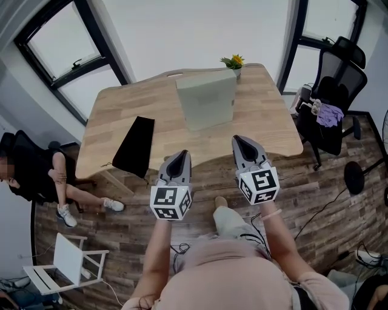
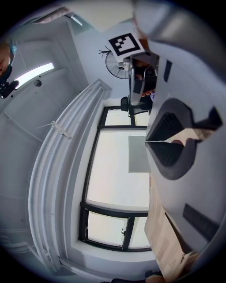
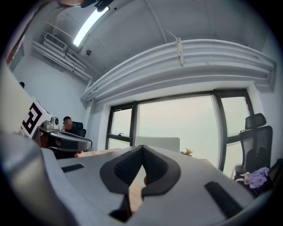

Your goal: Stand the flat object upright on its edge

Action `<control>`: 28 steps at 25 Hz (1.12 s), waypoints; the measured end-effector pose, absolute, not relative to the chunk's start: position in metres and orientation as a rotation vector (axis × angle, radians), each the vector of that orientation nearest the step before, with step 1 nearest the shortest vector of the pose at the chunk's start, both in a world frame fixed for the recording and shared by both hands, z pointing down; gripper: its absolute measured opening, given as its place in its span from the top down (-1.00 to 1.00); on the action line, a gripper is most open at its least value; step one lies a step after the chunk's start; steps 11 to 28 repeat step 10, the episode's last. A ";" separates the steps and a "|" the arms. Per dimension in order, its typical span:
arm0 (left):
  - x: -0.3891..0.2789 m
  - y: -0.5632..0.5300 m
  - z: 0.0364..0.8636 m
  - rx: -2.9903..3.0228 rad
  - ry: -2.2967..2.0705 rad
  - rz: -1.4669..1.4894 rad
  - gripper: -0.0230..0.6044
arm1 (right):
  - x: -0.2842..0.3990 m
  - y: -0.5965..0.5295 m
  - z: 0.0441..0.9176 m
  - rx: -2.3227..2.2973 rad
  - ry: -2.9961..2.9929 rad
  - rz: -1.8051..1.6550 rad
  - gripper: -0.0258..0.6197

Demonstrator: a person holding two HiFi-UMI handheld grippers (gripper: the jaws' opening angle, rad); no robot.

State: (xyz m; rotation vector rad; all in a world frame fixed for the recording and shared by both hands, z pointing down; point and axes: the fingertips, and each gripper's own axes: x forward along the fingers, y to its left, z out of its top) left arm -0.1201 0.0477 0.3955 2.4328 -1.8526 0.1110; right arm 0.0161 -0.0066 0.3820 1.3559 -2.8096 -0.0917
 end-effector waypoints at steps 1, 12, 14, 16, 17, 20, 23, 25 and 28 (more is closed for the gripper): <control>-0.121 0.048 0.395 2.431 -1.853 0.108 0.88 | 0.015 -0.007 0.381 1.354 -2.809 -0.093 0.92; -0.121 0.042 0.398 2.419 -1.855 0.099 0.88 | 0.012 -0.013 0.383 1.335 -2.810 -0.099 0.92; -0.121 0.042 0.398 2.419 -1.855 0.099 0.88 | 0.012 -0.013 0.383 1.335 -2.810 -0.099 0.92; -0.121 0.042 0.398 2.419 -1.855 0.099 0.88 | 0.012 -0.013 0.383 1.335 -2.810 -0.099 0.92; -0.121 0.042 0.398 2.419 -1.855 0.099 0.88 | 0.012 -0.013 0.383 1.335 -2.810 -0.099 0.92; -0.121 0.042 0.398 2.419 -1.855 0.099 0.88 | 0.012 -0.013 0.383 1.335 -2.810 -0.099 0.92; -0.121 0.042 0.398 2.419 -1.855 0.099 0.88 | 0.012 -0.013 0.383 1.335 -2.810 -0.099 0.92; -0.121 0.042 0.398 2.419 -1.855 0.099 0.88 | 0.012 -0.013 0.383 1.335 -2.810 -0.099 0.92; -0.121 0.042 0.398 2.419 -1.855 0.099 0.88 | 0.012 -0.013 0.383 1.335 -2.810 -0.099 0.92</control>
